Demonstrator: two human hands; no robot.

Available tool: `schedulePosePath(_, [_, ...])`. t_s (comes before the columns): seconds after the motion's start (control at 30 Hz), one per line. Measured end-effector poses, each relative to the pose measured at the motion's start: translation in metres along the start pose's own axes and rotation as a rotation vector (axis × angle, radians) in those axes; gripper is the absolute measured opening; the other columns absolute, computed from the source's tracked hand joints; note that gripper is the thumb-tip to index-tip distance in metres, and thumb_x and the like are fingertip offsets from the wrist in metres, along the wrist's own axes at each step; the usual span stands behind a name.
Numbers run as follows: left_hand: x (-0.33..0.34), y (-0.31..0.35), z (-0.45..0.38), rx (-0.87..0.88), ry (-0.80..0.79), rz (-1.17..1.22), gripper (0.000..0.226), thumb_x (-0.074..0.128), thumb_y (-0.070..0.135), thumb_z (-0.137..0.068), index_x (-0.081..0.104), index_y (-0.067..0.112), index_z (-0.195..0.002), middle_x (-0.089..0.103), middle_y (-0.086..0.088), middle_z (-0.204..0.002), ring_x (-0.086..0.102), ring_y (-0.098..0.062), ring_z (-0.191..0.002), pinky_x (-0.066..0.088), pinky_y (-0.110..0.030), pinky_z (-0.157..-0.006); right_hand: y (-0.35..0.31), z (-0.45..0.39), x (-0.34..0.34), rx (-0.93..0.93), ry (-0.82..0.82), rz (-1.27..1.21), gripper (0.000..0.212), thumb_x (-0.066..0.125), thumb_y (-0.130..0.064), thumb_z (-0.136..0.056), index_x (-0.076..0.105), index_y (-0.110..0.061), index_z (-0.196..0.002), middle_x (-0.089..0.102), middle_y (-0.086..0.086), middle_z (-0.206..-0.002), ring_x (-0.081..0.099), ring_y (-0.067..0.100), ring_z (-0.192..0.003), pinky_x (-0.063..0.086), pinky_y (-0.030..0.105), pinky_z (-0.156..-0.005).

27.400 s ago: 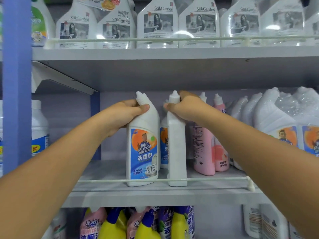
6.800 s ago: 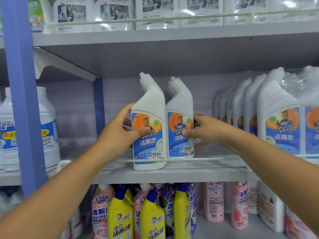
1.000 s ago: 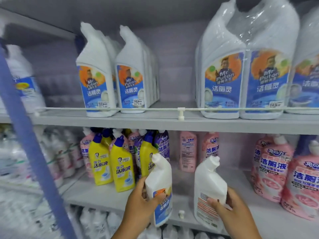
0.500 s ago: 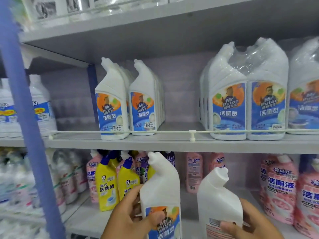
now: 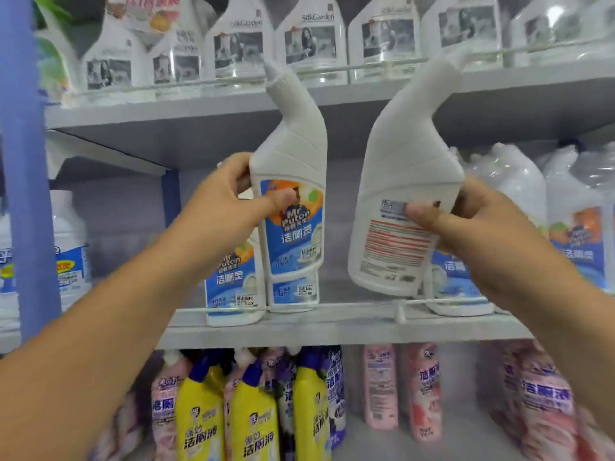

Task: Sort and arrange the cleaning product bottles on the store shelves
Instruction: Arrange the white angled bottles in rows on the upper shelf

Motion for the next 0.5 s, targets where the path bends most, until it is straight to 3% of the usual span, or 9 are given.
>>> schedulePosePath(0.1, [0.003, -0.016, -0.019, -0.02, -0.039, -0.019, 0.039, 0.081, 0.031, -0.085, 0.061, 0.031, -0.119, 0.075, 0.012, -0.113, 0.072, -0.011, -0.105, 0.057, -0.047, -0.097, 0.016, -0.021, 0.01, 0.043, 0.027, 0.039, 0.023, 0.075, -0.017, -0.089, 0.068, -0.021, -0.111, 0.078, 0.002, -0.103, 0.076, 0.021, -0.097, 0.06, 0.046, -0.088])
schedulePosePath(0.27, [0.014, -0.037, -0.028, -0.094, -0.11, 0.01, 0.033, 0.077, 0.027, -0.09, 0.059, 0.025, -0.117, 0.077, 0.003, -0.106, 0.076, -0.016, -0.097, 0.06, -0.041, -0.09, 0.045, -0.033, 0.023, 0.123, 0.031, 0.169, 0.022, 0.073, -0.022, -0.092, 0.064, -0.027, -0.112, 0.077, -0.004, -0.102, 0.074, 0.017, -0.096, 0.061, 0.04, -0.084])
schedulePosePath(0.43, [0.026, -0.051, -0.034, -0.135, -0.162, 0.024, 0.046, 0.08, 0.04, -0.083, 0.057, 0.021, -0.116, 0.077, -0.006, -0.105, 0.076, -0.023, -0.097, 0.058, -0.052, -0.094, 0.064, -0.038, 0.033, 0.173, -0.011, 0.282, 0.025, 0.071, -0.028, -0.094, 0.061, -0.028, -0.117, 0.075, -0.005, -0.105, 0.073, 0.016, -0.097, 0.06, 0.046, -0.088])
schedulePosePath(0.5, [0.032, -0.058, -0.036, -0.168, -0.177, 0.034, 0.042, 0.08, 0.039, -0.085, 0.056, 0.022, -0.115, 0.077, -0.005, -0.105, 0.076, -0.023, -0.098, 0.06, -0.048, -0.088, 0.072, -0.04, 0.034, 0.215, -0.007, 0.259, 0.026, 0.071, -0.028, -0.094, 0.062, -0.027, -0.118, 0.076, -0.004, -0.105, 0.074, 0.017, -0.096, 0.061, 0.047, -0.088])
Point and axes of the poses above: each hand's wrist, its own z-axis away from the middle knuckle, its own x-axis out of the palm, y = z × x, the point moved 6 cm from there along -z, towards the middle knuckle
